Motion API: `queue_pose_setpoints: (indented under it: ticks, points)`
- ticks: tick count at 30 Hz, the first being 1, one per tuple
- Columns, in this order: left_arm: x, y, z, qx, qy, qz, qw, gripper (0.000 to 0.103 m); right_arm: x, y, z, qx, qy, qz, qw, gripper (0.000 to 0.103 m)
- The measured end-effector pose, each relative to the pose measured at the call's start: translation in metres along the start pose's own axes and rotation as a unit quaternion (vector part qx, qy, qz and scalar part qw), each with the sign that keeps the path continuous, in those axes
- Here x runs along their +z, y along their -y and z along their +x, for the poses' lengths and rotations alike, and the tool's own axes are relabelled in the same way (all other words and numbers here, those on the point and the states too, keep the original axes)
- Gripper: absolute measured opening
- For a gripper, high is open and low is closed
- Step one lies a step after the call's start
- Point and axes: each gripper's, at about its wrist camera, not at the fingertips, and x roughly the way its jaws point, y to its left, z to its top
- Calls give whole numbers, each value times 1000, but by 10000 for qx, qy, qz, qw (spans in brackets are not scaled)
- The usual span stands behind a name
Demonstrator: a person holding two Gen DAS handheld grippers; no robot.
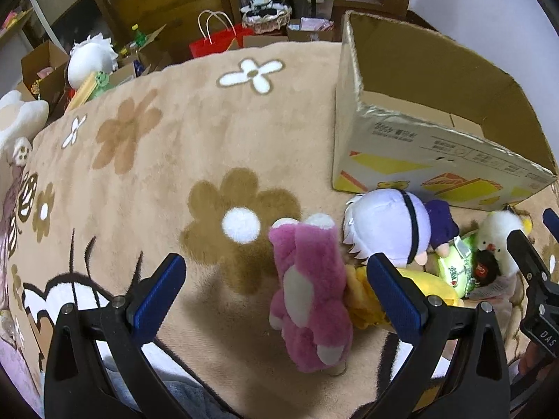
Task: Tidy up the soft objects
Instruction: 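Grasp the pink plush bear with the left tool while the right tool grasps the white fluffy ball toy, then lift and carry the pink bear and white fluffy toy over the cardboard box with both tools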
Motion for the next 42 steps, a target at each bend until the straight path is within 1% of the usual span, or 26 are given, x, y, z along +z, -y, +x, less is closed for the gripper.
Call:
queue_pose_setpoints:
  ticks: [3,6,11,12,13,14,15,17,18,20,21,23,24,26,27,28,29,30,32,33,36,39,42]
  points:
    - [2,-2,8,22,-128,-57,9999,102,0,2,4,59,-62,60,9999,103]
    - [3,-4,16,-49,-265,-137,9995,102,0,2,8,87,-104,87,9999,103]
    - [3,-4,26,-16,-356,-120,9993,102,-1,-1,13,141,-206,65,9997,103]
    - [4,-4,30,-3,-397,-129,9991,101,-2,-2,15,158,-242,61,9996,103]
    - [4,-4,33,-9,-451,-139,9989,98,-3,-1,17,186,-280,56,9994,103]
    - [4,-5,36,-40,-506,-159,9986,93,-3,-2,20,220,-343,41,9992,99]
    - [5,-5,38,-101,-557,-195,9982,91,-4,-3,24,256,-443,33,9987,97]
    - [5,-8,42,-198,-622,-303,9974,88,-6,-5,28,300,-538,9,9981,89]
    - [5,-8,43,-228,-641,-344,9971,87,-6,-5,29,302,-529,-27,9981,87]
    - [5,-9,46,-318,-678,-392,9964,79,-7,-6,29,307,-549,-88,9980,87]
    - [5,-10,47,-373,-711,-423,9959,77,-7,-7,29,327,-549,-92,9979,84]
    - [5,-11,49,-494,-768,-485,9946,66,-7,-7,29,370,-595,-95,9975,78]
    - [4,-11,49,-573,-777,-508,9940,63,-7,-8,28,387,-622,-110,9973,76]
    - [4,-10,49,-679,-768,-512,9934,51,-7,-9,27,427,-636,-111,9970,74]
    - [4,-8,48,-743,-750,-496,9932,48,-7,-9,27,455,-649,-103,9968,71]
    - [4,-7,47,-775,-741,-484,9931,43,-7,-9,27,486,-666,-90,9966,64]
    - [4,-5,46,-783,-730,-456,9932,41,-7,-9,26,519,-686,-76,9963,57]
    - [3,0,43,-767,-712,-436,9936,41,-7,-8,26,552,-704,-72,9960,54]
    - [3,2,40,-755,-671,-397,9941,39,-8,-8,25,574,-713,-85,9958,40]
    - [3,4,40,-749,-655,-392,9943,39,-8,-9,24,586,-709,-98,9957,36]
    - [2,6,32,-706,-544,-380,9953,38,-8,-8,21,596,-679,-96,9959,34]
    - [-2,7,19,-619,-332,-342,9969,38,-9,-8,18,556,-614,-107,9965,33]
    - [-2,7,6,-623,-121,-328,9974,37,-8,-5,13,523,-535,-63,9972,33]
